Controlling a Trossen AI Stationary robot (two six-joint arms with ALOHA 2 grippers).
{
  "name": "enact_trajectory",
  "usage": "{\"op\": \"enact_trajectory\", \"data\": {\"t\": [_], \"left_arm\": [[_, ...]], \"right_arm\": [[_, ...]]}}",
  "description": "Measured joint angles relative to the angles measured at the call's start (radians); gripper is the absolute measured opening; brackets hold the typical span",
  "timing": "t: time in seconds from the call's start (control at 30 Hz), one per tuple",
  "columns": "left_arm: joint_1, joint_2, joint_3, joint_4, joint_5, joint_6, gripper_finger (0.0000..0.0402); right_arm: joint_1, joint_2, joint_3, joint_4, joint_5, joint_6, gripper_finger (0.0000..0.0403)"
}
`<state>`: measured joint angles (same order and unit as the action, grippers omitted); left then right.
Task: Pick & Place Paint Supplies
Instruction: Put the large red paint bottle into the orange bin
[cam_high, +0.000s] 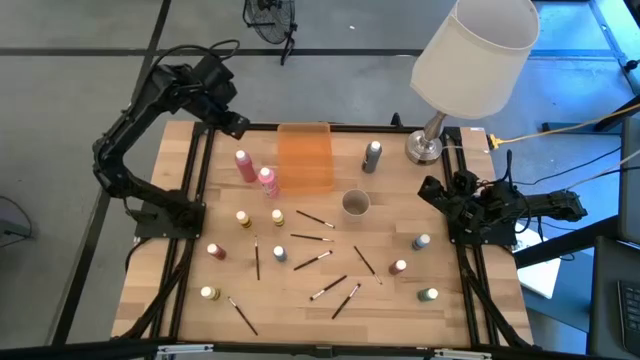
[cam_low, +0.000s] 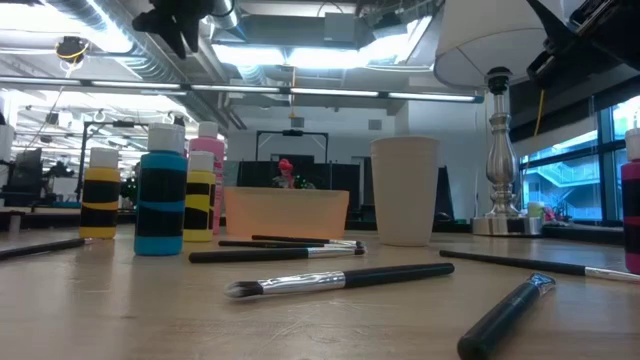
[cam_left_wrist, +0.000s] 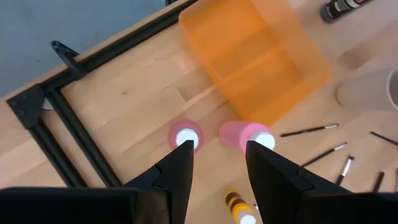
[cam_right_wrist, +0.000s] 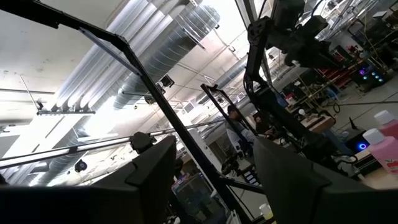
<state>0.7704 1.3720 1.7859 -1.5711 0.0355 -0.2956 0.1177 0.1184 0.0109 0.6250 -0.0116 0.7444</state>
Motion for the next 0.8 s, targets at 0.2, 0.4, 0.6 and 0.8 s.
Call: {"op": "enact_trajectory", "data": {"t": [0.2,0.4,0.6,0.8], "left_arm": [[-0.001,0.000,0.000,0.000,-0.007,0.012,0.0157],[-0.001,0.000,0.000,0.000,-0.012,0.040,0.0204],[0.004,0.000,0.000,0.000,-0.018,-0.049,0.0228],[-0.026,0.003,-0.014,0.005,-0.040,-0.072,0.0228]], "right_arm": [[0.000,0.000,0.000,0.000,0.012,-0.013,0.0220],[0.000,0.000,0.000,0.000,0.011,-0.021,0.0220],[0.000,0.000,0.000,-0.013,0.011,-0.023,0.0220],[0.000,0.000,-0.001,-0.049,0.039,-0.023,0.0220]]}}
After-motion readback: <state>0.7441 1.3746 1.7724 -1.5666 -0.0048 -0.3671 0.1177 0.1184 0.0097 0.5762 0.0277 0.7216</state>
